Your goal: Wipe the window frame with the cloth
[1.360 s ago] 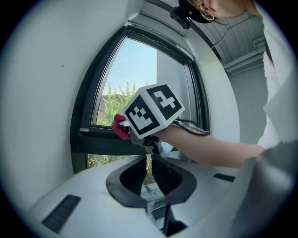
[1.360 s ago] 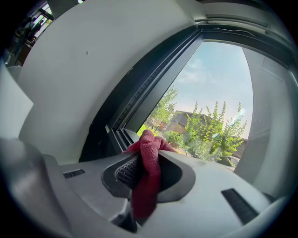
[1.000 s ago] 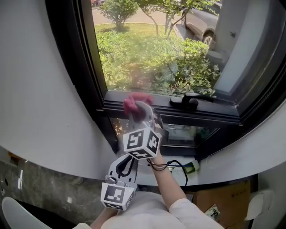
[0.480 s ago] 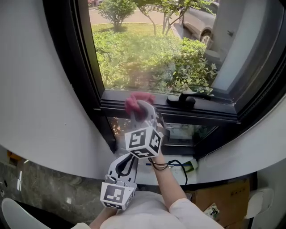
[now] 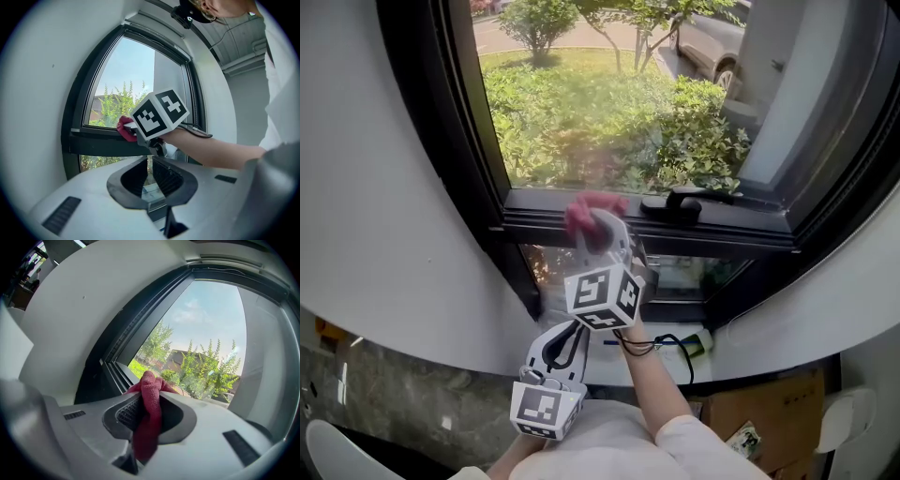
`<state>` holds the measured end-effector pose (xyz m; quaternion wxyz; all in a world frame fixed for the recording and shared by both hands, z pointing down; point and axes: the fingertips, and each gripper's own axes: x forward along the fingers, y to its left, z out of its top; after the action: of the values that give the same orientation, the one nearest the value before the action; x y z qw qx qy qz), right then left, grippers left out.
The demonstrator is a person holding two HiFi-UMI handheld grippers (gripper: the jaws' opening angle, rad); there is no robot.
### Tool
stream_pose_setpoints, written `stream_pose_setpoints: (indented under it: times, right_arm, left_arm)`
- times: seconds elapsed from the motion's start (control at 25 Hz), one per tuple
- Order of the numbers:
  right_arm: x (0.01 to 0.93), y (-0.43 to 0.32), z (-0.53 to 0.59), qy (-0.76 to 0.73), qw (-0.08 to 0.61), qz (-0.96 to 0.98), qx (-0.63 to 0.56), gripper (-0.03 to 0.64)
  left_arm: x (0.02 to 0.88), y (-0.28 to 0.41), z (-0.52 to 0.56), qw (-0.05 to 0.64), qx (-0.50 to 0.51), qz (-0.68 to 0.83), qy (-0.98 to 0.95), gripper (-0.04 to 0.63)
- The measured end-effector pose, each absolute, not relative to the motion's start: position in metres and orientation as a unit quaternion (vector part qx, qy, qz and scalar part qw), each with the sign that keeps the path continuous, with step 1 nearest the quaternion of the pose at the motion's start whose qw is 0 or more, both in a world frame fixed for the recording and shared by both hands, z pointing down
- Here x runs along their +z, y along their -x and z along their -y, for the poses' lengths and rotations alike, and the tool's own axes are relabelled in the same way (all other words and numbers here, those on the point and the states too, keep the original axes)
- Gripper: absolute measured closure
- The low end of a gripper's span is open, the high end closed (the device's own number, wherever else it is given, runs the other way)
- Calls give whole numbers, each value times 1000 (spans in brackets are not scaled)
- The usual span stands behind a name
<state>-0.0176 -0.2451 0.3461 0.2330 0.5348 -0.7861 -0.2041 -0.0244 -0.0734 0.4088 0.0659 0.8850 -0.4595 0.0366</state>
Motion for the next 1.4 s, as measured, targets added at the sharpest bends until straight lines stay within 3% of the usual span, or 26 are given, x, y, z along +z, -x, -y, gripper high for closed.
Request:
stream_pose_setpoints:
  times: [1.4]
  right_arm:
    - [346,-52,234,-560,214,778,-191,543]
  left_arm:
    - [407,-32,72,58,43,402,-913,554]
